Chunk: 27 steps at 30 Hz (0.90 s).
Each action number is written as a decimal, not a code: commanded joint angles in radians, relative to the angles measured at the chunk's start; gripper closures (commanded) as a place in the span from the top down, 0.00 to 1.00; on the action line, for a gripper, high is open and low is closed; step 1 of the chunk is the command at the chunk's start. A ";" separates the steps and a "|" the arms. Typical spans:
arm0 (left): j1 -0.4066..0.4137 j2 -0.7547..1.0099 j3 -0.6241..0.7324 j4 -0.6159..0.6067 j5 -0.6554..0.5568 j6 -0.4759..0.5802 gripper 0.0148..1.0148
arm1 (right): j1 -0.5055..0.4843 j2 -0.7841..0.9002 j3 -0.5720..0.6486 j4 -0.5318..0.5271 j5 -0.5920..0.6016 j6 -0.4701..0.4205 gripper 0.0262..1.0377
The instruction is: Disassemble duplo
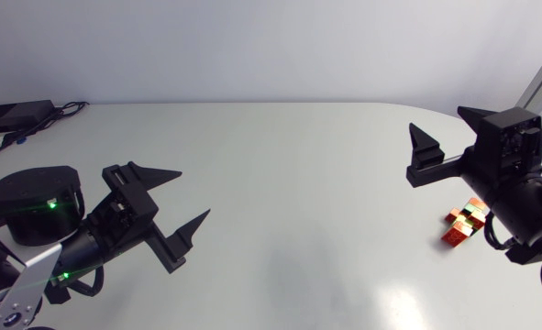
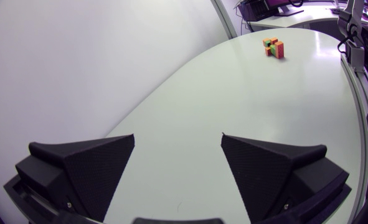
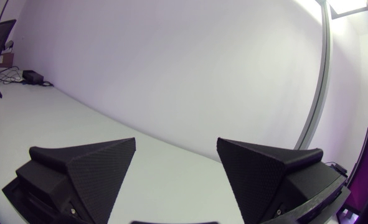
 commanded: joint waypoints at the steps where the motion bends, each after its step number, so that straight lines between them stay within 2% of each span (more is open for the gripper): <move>1: 0.001 0.000 -0.026 0.000 0.010 0.026 0.97 | -0.086 0.027 0.058 -0.063 -0.080 -0.042 0.90; 3: -0.001 0.001 -0.026 0.001 0.010 0.026 0.97 | -0.145 0.039 0.078 -0.108 -0.148 -0.063 0.90; 6: -0.004 0.006 -0.027 0.001 0.010 0.026 0.97 | -0.212 0.096 0.135 -0.186 -0.157 -0.117 0.90; 10: -0.001 0.006 -0.027 0.001 0.010 0.026 0.97 | -0.332 0.169 0.211 -0.309 -0.241 -0.158 0.90; 15: -0.002 0.004 -0.026 0.001 0.010 0.027 0.97 | -0.471 0.162 0.202 -0.371 -0.269 -0.336 0.90; 17: -0.002 0.004 -0.027 0.001 0.010 0.027 0.97 | -0.579 0.174 0.195 -0.396 -0.361 -0.390 0.90; 20: -0.002 0.004 -0.027 0.001 0.010 0.027 0.97 | -0.685 0.203 0.193 -0.451 -0.465 -0.425 0.90; 27: 0.004 0.032 -0.020 0.004 0.010 0.027 0.97 | -0.786 0.220 0.161 -0.572 -0.472 -0.635 0.90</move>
